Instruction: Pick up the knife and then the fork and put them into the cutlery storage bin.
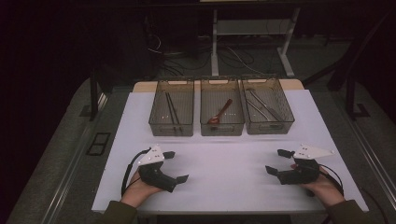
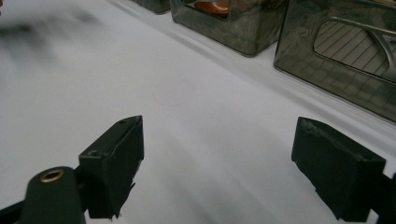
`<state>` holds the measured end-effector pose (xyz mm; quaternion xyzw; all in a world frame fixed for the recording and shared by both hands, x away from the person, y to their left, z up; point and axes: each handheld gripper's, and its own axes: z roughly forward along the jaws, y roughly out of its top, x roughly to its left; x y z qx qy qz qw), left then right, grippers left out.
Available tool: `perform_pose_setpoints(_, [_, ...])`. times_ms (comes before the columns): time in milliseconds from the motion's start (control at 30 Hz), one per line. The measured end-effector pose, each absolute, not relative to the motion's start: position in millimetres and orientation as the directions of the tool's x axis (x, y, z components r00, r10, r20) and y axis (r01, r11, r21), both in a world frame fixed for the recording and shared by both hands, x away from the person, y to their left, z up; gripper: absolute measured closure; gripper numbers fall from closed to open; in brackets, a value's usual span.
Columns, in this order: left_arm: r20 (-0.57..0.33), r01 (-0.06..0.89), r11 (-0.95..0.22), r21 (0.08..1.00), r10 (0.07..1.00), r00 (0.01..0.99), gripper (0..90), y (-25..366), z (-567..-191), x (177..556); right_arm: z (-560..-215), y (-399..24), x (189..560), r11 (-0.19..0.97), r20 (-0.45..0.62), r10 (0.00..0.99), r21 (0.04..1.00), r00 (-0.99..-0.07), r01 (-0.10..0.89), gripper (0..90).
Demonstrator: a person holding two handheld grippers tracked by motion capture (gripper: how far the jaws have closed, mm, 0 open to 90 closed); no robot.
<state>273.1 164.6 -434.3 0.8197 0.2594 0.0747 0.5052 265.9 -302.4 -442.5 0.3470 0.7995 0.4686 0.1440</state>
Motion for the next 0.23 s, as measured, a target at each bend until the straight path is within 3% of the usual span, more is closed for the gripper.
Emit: perform_pose_setpoints(233, [-0.139,0.351,-0.355,0.866,0.503,0.853,0.0,164.5,-434.3,273.1,-441.4,-302.4,265.5,0.317,0.095,0.689,0.852,-0.719,0.416,16.3])
